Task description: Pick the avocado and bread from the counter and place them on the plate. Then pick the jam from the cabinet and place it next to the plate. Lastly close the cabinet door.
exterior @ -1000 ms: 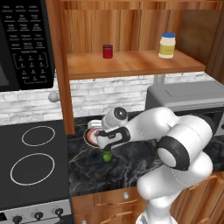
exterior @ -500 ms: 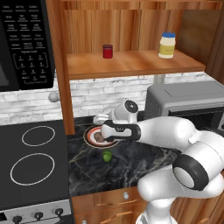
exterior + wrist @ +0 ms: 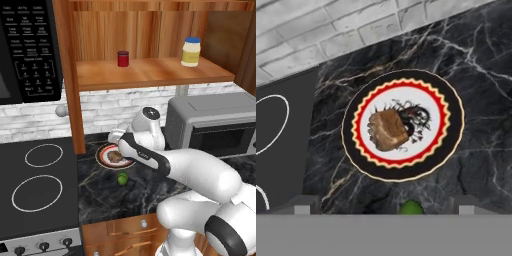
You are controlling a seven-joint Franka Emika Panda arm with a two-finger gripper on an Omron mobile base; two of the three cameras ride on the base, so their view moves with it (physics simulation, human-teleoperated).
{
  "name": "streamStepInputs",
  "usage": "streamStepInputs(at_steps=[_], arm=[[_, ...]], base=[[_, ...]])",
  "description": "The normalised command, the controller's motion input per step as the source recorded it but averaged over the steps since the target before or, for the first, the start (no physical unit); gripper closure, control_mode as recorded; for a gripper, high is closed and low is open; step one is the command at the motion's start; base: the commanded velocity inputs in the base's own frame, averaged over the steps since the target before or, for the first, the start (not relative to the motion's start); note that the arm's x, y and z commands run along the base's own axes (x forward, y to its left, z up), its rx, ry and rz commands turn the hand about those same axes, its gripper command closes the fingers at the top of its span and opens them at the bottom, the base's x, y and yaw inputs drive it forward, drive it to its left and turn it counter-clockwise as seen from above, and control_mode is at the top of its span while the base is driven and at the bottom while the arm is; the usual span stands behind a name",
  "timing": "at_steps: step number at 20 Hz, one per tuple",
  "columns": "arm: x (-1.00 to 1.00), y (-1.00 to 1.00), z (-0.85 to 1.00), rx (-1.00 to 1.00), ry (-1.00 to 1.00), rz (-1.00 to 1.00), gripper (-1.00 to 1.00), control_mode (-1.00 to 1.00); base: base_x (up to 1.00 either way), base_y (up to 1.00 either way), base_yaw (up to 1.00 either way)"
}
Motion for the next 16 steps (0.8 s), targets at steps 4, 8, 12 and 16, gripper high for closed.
streamStepInputs(at_steps=[4, 8, 12, 16], arm=[[-0.33, 0.0, 0.0, 0.0, 0.06, 0.0, -1.0, -1.0], [-0.12, 0.0, -0.06, -0.04, 0.04, -0.01, -1.0, -1.0], [0.0, 0.0, -0.16, -0.07, 0.01, 0.0, -1.0, -1.0], [0.0, 0.0, -0.2, -0.06, 0.01, 0.0, -1.0, -1.0]], base=[[0.0, 0.0, 0.0], [0.0, 0.0, 0.0], [0.0, 0.0, 0.0], [0.0, 0.0, 0.0]])
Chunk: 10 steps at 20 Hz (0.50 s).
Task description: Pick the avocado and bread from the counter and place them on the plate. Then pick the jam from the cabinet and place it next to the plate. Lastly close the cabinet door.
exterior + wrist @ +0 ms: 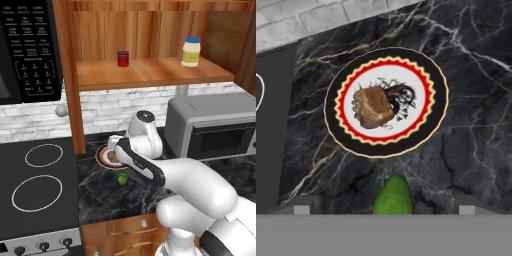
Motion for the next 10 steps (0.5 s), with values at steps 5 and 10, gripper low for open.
streamStepInputs(at_steps=[5, 10], arm=[[0.0, 0.0, -0.22, -0.01, 0.02, 0.0, -1.0, -1.0], [0.0, 0.0, -0.24, -0.01, 0.01, 0.0, -1.0, -1.0]], base=[[0.0, 0.0, 0.0], [0.0, 0.0, 0.0]])
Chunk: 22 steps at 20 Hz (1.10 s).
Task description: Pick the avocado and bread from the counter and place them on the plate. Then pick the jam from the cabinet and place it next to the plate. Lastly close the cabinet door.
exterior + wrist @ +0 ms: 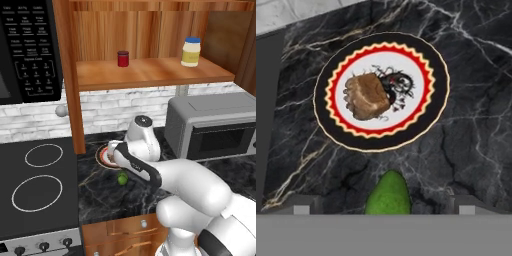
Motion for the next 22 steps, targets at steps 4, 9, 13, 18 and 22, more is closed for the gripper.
streamStepInputs(at_steps=[4, 9, 13, 18, 22], arm=[[0.0, 0.0, -0.25, -0.02, 0.03, 0.0, -1.0, -1.0], [-0.04, 0.0, -0.26, -0.02, 0.05, 0.0, -1.0, -1.0], [-0.04, 0.0, -0.26, -0.02, 0.04, 0.0, -1.0, -1.0], [-0.01, 0.04, -0.22, -0.02, 0.05, 0.0, -1.0, -1.0], [-0.02, 0.08, -0.17, -0.01, 0.05, 0.0, -1.0, -1.0]], base=[[0.0, 0.0, 0.0], [0.0, 0.0, 0.0], [0.0, 0.0, 0.0], [0.0, 0.0, 0.0], [0.0, 0.0, 0.0]])
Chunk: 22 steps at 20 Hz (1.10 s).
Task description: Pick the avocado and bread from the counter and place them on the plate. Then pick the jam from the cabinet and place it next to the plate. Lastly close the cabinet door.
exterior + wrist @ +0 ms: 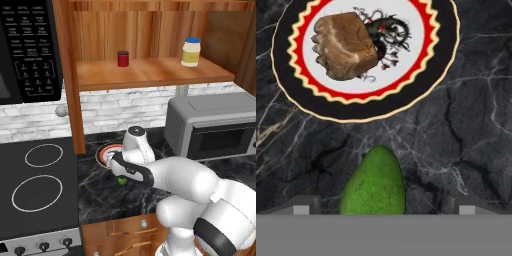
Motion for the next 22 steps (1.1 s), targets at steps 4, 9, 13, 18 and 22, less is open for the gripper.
streamStepInputs(at_steps=[4, 9, 13, 18, 22], arm=[[0.0, 0.11, -0.15, -0.01, 0.05, 0.0, -1.0, -1.0], [0.0, 0.12, -0.18, -0.02, 0.06, 0.0, -1.0, -1.0], [0.0, 0.13, -0.18, -0.03, 0.08, 0.0, -1.0, -1.0], [0.0, 0.05, -0.16, -0.03, 0.05, 0.0, -1.0, -1.0], [0.0, 0.01, -0.19, -0.02, 0.05, 0.0, -1.0, -1.0]], base=[[0.0, 0.0, 0.0], [0.0, 0.0, 0.0], [0.0, 0.0, 0.0], [0.0, 0.0, 0.0], [0.0, 0.0, 0.0]])
